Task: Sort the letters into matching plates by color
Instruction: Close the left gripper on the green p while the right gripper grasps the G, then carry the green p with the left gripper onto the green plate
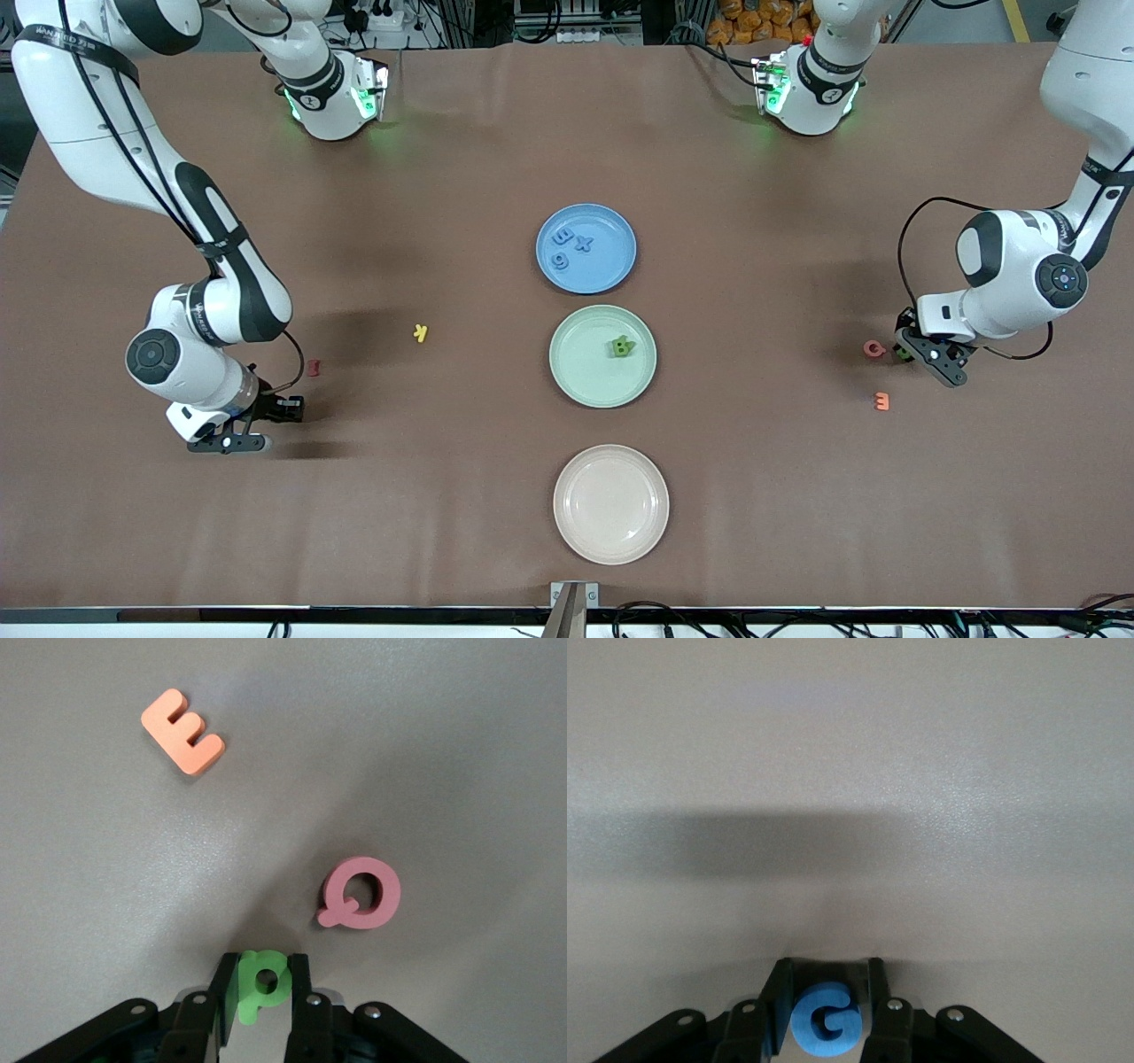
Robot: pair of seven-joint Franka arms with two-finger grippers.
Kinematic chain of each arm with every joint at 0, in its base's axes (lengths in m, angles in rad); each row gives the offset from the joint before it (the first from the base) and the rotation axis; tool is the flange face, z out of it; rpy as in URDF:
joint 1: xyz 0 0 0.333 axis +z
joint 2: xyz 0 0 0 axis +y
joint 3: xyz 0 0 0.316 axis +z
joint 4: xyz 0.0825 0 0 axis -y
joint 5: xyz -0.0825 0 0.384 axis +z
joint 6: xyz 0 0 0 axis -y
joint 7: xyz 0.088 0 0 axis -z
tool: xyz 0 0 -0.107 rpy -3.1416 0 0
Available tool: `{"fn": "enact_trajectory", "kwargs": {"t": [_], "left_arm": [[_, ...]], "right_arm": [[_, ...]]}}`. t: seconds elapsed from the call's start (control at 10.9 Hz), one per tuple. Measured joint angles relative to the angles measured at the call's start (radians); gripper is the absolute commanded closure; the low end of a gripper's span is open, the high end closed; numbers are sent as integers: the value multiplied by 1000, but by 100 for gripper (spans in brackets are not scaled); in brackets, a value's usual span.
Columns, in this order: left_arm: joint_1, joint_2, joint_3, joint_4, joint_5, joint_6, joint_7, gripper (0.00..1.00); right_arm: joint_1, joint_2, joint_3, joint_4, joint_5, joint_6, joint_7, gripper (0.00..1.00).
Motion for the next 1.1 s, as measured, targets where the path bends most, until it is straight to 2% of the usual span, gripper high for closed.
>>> {"fn": "enact_trajectory", "kwargs": {"t": [0.37, 0.46, 0.64, 0.74, 0.92, 1.1], "left_arm": [[-7, -6, -15, 29, 0, 9, -16, 100], [-11, -14, -31, 44, 0, 10, -34, 100], [-24, -33, -69, 66, 0, 5, -104, 100], [-34, -38, -91, 74, 0, 0, -150, 100], [-80, -41, -135, 92, 0, -45, -291, 100], [-168, -54, -163, 144, 0, -161, -456, 100]], "right_arm": [[0, -1, 1, 0, -1, 3, 0, 79], [0, -1, 1, 0, -1, 4, 0, 77], [1, -1, 1, 0, -1, 3, 0, 56], [1, -1, 1, 0, -1, 3, 0, 51], [1, -1, 3, -1, -1, 4, 0, 50], [1, -1, 3, -6, -1, 7, 0, 50]]}}
